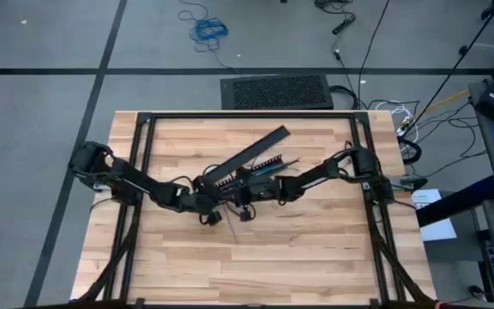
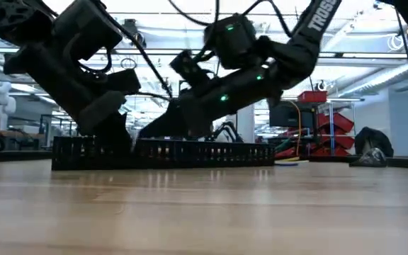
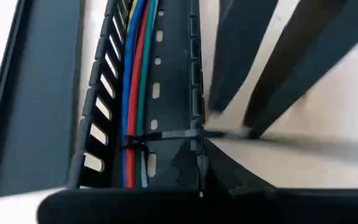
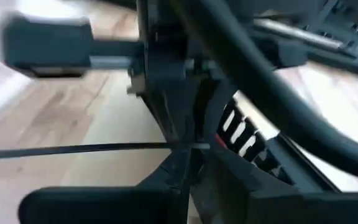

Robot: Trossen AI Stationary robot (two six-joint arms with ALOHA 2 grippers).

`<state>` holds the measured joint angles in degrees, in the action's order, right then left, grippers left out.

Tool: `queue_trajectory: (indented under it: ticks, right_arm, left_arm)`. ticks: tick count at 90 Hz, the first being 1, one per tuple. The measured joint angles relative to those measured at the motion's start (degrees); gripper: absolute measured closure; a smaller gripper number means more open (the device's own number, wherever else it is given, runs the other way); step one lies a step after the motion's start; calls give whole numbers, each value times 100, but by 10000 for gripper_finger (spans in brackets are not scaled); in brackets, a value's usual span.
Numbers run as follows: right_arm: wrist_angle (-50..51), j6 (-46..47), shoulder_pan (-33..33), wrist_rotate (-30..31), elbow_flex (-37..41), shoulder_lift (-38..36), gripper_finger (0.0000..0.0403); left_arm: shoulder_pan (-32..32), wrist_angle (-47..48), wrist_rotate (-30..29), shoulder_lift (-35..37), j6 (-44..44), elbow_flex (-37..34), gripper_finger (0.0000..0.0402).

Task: Ziptie cables
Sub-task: Put the ziptied cables into a black cable duct

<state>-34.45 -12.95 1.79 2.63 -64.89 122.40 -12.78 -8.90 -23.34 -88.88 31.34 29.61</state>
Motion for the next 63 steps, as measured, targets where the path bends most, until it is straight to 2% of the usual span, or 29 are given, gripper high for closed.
queue_trajectory:
  ticks: [19,39,63]
  right_arm:
    - [248,22,93,69,-103,17,353]
    - [339,-181,250,947,-106,-83,353]
    - [398,-409,364,1123,-104,-93,353]
  left_arm:
    - [7,27,147,4,273,6,400]
    - [17,-119,307,20,745,-286,401]
    - [118,-508,535,24,1033,-591,401]
